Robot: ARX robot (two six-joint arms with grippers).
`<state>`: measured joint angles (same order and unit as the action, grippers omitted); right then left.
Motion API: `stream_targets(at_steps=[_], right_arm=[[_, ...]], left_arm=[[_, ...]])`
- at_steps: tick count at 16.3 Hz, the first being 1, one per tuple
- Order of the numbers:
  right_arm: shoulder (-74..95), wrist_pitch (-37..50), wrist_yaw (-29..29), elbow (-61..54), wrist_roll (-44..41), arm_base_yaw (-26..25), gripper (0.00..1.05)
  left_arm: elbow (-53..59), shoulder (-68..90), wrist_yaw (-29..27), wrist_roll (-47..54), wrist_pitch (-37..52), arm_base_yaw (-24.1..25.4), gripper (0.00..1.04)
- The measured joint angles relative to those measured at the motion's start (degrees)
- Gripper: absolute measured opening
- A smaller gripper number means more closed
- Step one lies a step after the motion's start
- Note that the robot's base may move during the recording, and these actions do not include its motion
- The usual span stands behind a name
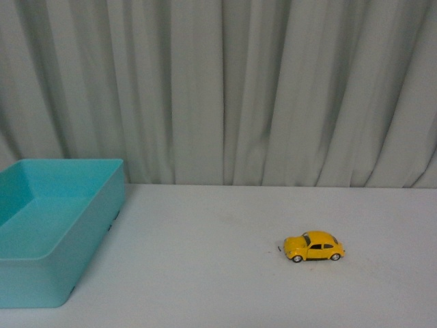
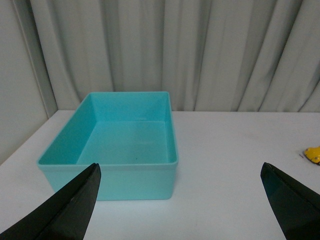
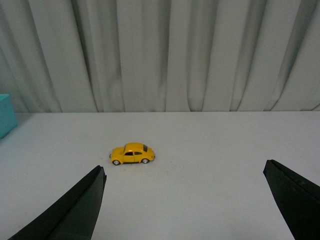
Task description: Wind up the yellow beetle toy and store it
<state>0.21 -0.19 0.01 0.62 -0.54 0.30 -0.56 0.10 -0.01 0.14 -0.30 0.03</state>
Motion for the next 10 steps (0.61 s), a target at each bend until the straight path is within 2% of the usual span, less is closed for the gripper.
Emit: stream_targets(at_steps=[10], right_arm=[[0.0, -0.02, 0.0, 0.0, 0.0, 0.0, 0.98]], left_arm=[[0.0, 0.0, -0.02, 0.0, 0.09, 0.0, 0.98]])
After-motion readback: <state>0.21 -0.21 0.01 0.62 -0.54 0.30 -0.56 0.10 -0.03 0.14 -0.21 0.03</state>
